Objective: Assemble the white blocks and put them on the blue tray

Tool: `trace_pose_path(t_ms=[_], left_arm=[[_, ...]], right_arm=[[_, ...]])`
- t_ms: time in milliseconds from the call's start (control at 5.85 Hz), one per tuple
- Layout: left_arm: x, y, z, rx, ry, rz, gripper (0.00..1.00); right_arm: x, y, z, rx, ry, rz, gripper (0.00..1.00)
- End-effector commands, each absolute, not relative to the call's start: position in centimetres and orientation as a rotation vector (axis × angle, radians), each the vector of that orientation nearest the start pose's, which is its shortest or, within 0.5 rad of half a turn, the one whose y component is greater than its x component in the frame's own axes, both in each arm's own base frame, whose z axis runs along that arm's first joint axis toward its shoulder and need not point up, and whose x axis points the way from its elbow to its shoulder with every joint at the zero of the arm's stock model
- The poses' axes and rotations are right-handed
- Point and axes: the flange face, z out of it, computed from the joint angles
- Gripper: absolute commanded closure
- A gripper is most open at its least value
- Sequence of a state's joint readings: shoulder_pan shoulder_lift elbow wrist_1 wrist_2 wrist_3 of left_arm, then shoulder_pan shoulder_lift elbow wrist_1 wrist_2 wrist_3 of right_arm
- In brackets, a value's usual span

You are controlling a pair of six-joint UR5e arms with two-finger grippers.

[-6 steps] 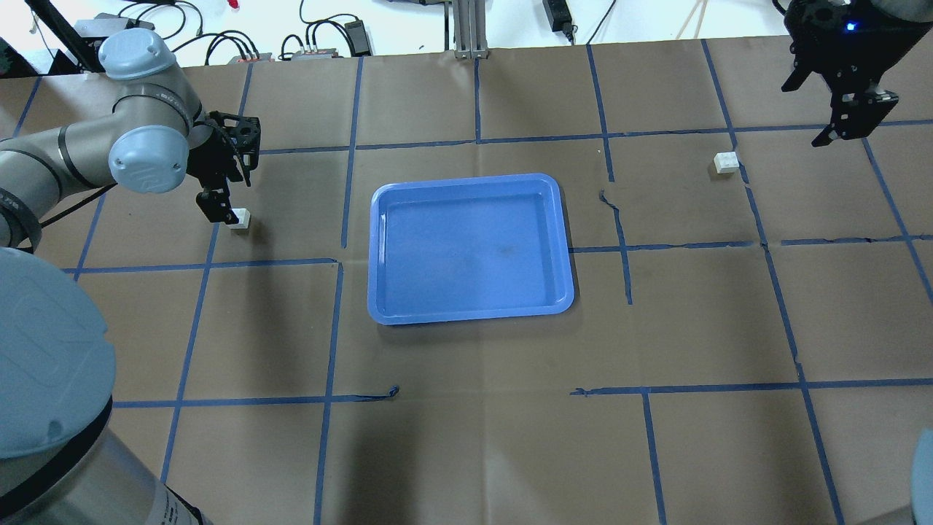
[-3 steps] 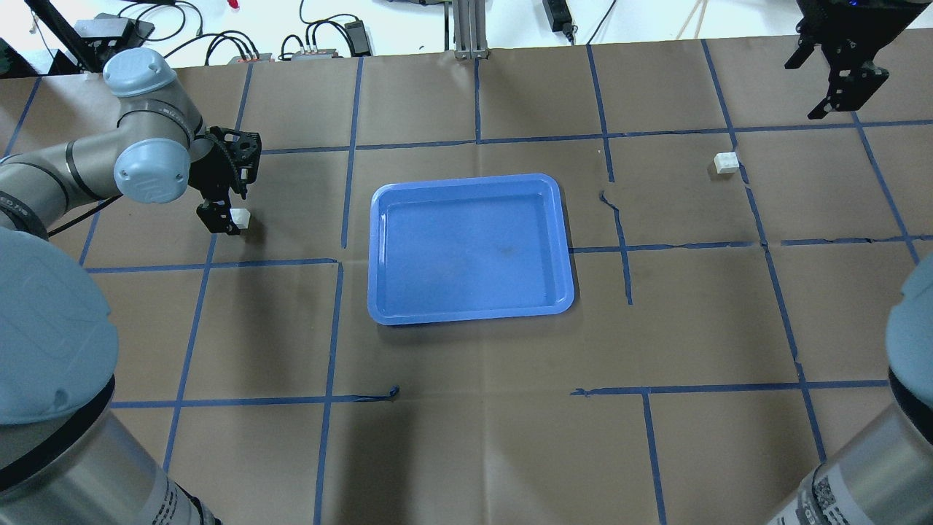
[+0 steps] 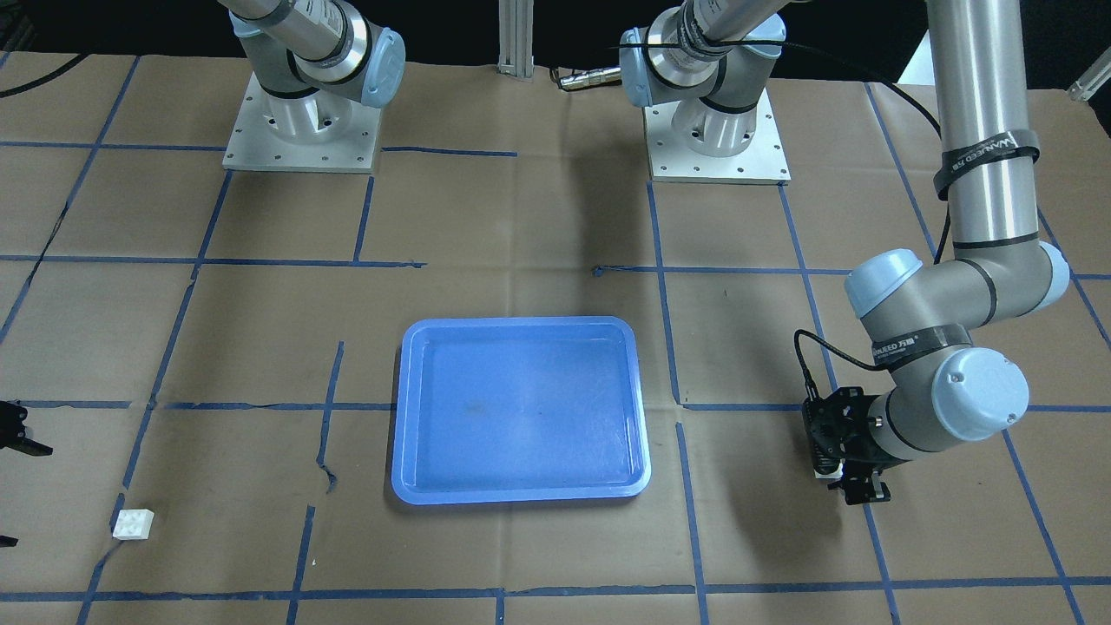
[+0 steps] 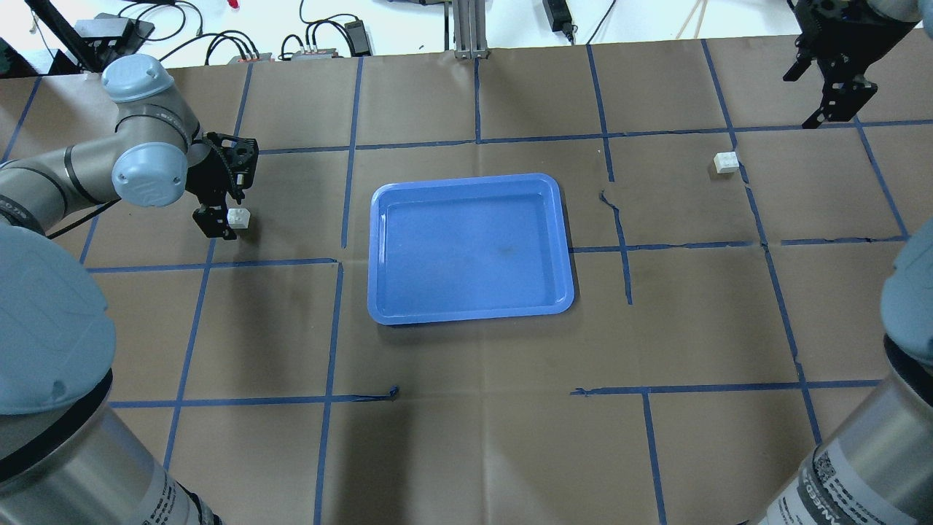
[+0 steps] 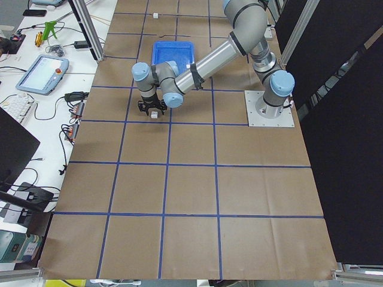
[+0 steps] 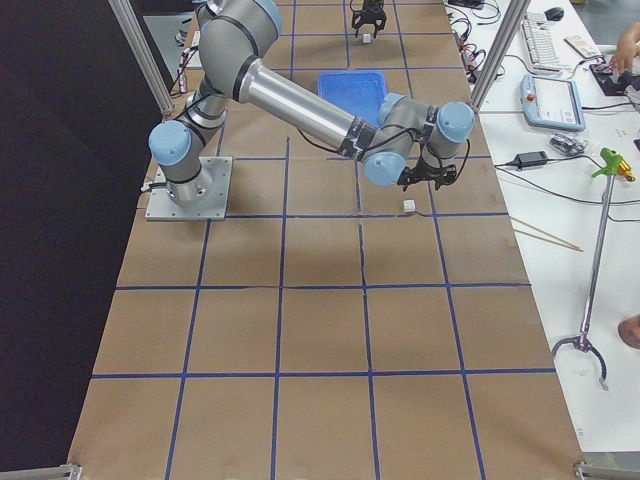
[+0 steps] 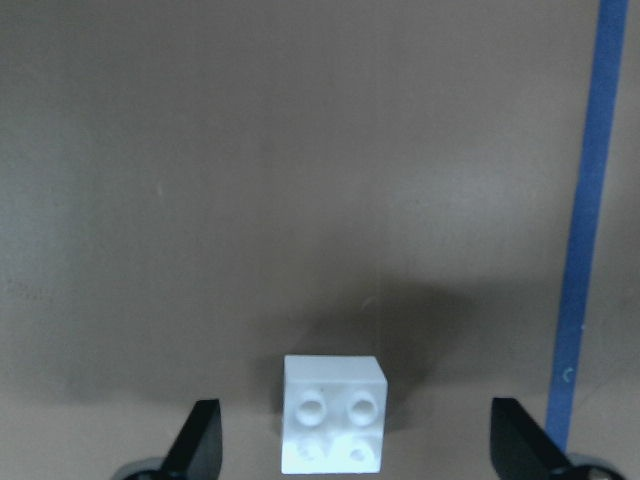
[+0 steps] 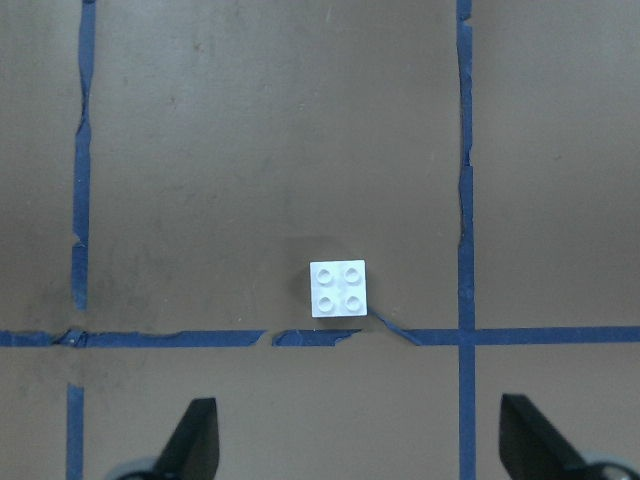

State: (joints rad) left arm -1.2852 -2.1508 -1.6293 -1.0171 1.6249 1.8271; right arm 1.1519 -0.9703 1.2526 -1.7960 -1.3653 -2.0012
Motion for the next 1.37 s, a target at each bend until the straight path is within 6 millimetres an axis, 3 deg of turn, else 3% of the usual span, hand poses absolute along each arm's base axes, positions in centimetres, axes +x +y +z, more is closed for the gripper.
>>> trace_pose_path(t_ms=[0, 171, 342, 513, 684, 855, 1197], left_arm=[[5.8, -64.9, 17.7, 2.232, 2.275, 0.138, 0.77], [5.9, -65.3, 18.5, 2.226, 2.270, 0.134, 0.94], [5.7, -65.1, 19.9, 2.223, 2.254, 0.129, 0.95], [3.3, -64.5, 22.0, 2.290, 2.214, 0.144, 0.95], [-2.8, -63.5, 25.1, 2.360, 2.154, 0.161, 0.95], [-9.2, -62.3, 26.5, 2.320, 2.181, 0.175, 0.95], [-22.6, -58.7, 26.0, 2.239, 2.225, 0.200, 0.95]], right_arm=[[-16.2, -72.0, 25.6, -2.069, 2.050, -0.367, 0.00], [-18.0, -72.0, 23.4, -2.025, 2.020, -0.444, 0.00], [-18.2, -72.3, 21.3, -2.001, 1.955, -0.547, 0.00], [-19.1, -72.2, 19.3, -1.995, 1.911, -0.591, 0.00], [-19.1, -71.6, 17.2, -1.953, 1.867, -0.658, 0.00], [-18.5, -70.7, 15.8, -1.916, 1.848, -0.673, 0.00], [-18.2, -70.3, 15.1, -1.905, 1.841, -0.666, 0.00]])
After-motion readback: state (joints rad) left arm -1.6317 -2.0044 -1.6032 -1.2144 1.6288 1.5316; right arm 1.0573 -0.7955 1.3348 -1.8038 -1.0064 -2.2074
